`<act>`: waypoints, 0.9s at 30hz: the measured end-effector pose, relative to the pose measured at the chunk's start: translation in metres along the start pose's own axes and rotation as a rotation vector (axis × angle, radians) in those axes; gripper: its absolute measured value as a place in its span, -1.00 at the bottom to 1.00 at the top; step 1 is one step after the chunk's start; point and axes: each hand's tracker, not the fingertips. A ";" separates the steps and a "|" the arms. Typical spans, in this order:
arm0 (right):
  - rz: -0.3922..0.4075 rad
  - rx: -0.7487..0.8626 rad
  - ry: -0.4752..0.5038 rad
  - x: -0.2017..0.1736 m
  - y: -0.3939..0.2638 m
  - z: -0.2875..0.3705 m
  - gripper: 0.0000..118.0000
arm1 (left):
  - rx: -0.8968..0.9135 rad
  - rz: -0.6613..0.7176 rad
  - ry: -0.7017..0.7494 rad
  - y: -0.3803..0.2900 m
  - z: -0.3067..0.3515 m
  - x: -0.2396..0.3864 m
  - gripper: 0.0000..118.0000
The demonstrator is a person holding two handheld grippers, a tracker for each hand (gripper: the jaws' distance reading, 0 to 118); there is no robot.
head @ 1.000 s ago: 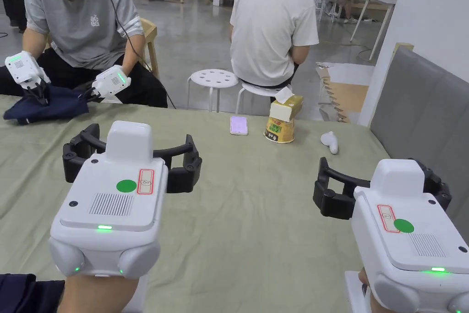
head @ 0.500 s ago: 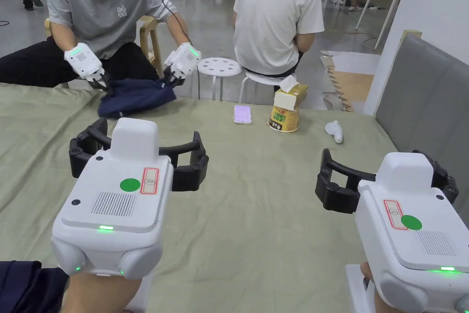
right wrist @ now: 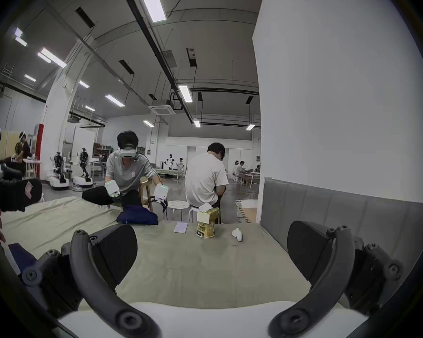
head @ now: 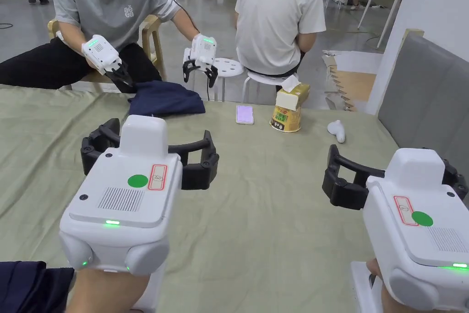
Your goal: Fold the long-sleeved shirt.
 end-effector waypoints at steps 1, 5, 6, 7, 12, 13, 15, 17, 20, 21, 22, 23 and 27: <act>-0.001 -0.001 0.000 0.001 0.001 0.000 1.00 | 0.003 -0.005 0.007 -0.001 0.000 0.001 0.88; 0.001 -0.004 -0.005 0.006 0.000 0.001 1.00 | 0.012 -0.034 0.035 -0.003 0.001 0.006 0.88; 0.001 -0.006 -0.003 0.007 0.000 0.002 1.00 | 0.010 -0.028 0.029 -0.002 0.002 0.005 0.88; 0.000 -0.009 0.000 0.007 -0.001 0.002 1.00 | 0.009 -0.025 0.024 -0.001 0.002 0.005 0.88; 0.015 -0.017 0.032 0.003 -0.007 0.006 1.00 | 0.025 -0.048 0.009 0.001 0.005 0.007 0.88; 0.016 -0.017 0.032 0.003 -0.007 0.006 1.00 | 0.025 -0.046 0.008 0.002 0.005 0.007 0.88; 0.015 -0.016 0.036 0.002 -0.008 0.006 1.00 | 0.025 -0.038 -0.002 0.003 0.006 0.005 0.88; 0.013 -0.017 0.036 0.001 -0.007 0.006 1.00 | 0.026 -0.034 0.001 0.003 0.006 0.005 0.88; -0.009 -0.027 0.046 0.001 -0.006 0.005 1.00 | 0.018 -0.023 0.011 0.003 0.003 0.005 0.88; -0.014 -0.032 0.047 0.001 -0.006 0.004 1.00 | 0.017 -0.017 0.006 0.003 0.002 0.004 0.88; -0.015 -0.030 0.047 0.001 -0.006 0.004 1.00 | 0.015 -0.014 0.004 0.003 0.002 0.004 0.88; -0.010 -0.024 0.041 0.001 -0.007 0.004 1.00 | 0.013 -0.010 0.006 0.003 0.001 0.003 0.88; -0.006 -0.025 0.034 0.003 -0.007 0.003 1.00 | 0.015 -0.017 0.018 0.002 0.000 0.002 0.88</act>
